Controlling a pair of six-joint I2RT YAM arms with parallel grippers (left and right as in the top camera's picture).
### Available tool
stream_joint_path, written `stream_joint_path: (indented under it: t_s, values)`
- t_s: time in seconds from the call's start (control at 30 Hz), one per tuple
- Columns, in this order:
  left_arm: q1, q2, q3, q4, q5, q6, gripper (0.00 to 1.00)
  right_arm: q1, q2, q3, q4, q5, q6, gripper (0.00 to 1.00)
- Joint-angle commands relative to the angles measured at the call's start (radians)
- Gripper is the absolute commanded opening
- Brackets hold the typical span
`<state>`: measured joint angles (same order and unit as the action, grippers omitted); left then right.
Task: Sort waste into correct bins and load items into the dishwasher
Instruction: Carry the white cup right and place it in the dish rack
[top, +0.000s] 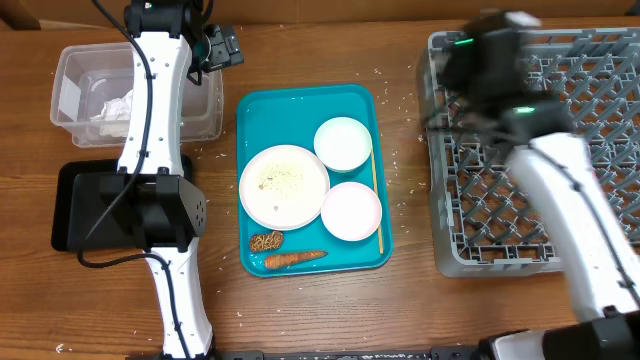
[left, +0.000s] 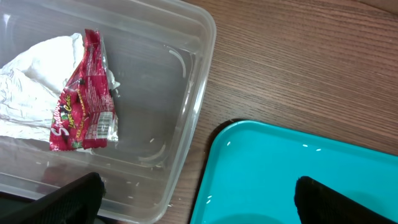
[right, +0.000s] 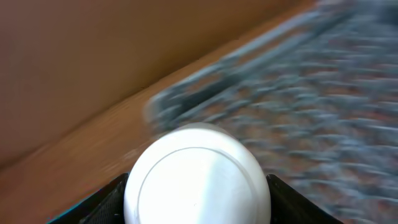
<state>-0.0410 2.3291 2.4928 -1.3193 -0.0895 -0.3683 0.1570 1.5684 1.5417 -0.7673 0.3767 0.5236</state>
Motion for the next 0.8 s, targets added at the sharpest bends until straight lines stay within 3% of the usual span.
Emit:
stream_joint_path:
  t_s: [0.0, 0.23, 0.4, 0.77]
  values:
    - [0.002, 0.001, -0.004, 0.000, 0.005, -0.021, 1.00, -0.156, 0.022, -0.005, -0.043, 0.034, 0.005, 0.64]
    - [0.002, 0.001, -0.004, 0.000, 0.005, -0.021, 1.00, -0.406, 0.089, -0.017, -0.097, -0.055, 0.005, 0.72]
    - [0.002, 0.001, -0.004, 0.000, 0.005, -0.021, 1.00, -0.494, 0.132, -0.017, -0.133, -0.176, 0.004, 1.00]
    - [0.002, 0.001, -0.004, 0.000, 0.005, -0.021, 1.00, -0.430, 0.043, -0.015, -0.171, -0.345, 0.001, 1.00]
